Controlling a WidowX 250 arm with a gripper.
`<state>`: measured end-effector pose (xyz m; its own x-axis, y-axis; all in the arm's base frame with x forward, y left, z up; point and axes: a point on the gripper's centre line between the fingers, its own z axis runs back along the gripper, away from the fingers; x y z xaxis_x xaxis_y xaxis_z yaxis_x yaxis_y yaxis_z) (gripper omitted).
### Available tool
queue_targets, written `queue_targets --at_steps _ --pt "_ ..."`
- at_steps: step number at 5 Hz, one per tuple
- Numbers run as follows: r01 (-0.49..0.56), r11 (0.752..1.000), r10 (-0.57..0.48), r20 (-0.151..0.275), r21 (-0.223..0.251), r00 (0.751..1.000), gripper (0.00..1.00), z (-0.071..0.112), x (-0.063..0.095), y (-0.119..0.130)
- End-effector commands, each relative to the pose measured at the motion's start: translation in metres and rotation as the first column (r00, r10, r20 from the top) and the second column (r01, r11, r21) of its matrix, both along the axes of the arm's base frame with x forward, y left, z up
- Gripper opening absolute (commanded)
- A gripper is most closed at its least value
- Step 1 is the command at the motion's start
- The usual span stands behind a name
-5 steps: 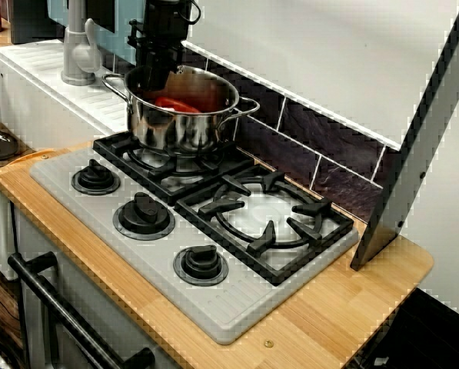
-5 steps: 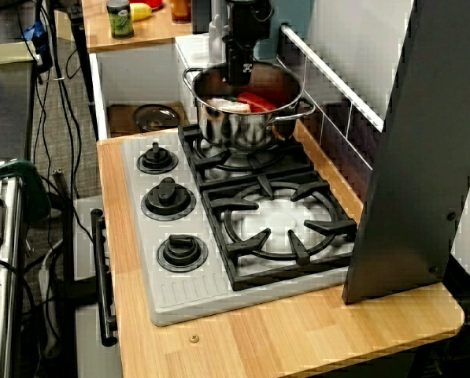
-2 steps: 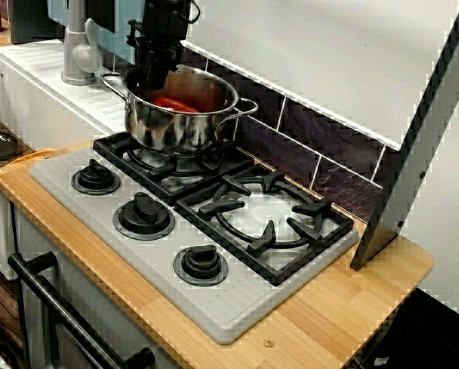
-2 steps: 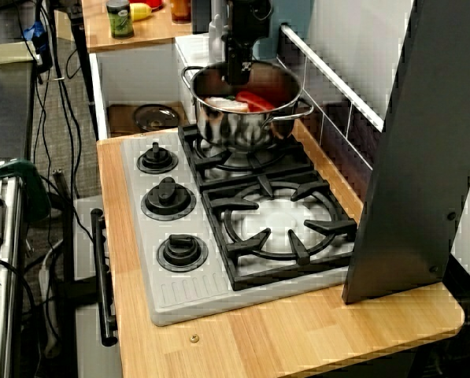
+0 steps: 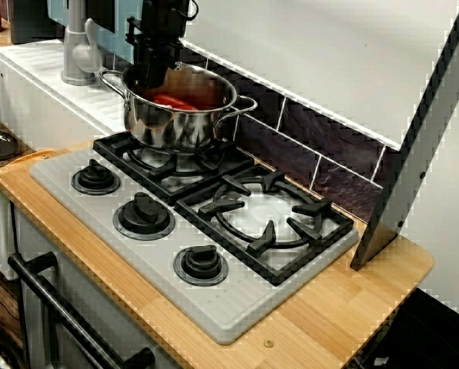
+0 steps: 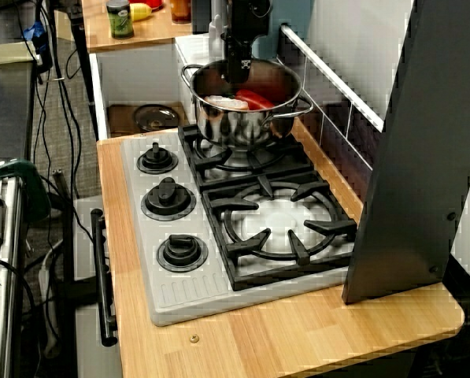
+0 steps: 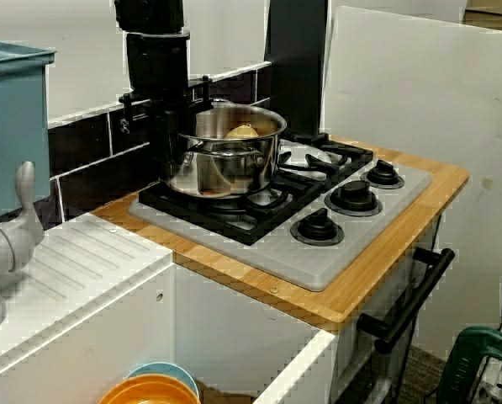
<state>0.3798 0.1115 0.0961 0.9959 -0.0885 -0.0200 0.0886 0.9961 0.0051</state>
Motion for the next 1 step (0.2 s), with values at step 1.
queue_targets --at_steps 1 --pt "-0.005 1.000 0.003 0.096 0.023 0.995 0.00 0.0385 0.0075 0.0063"
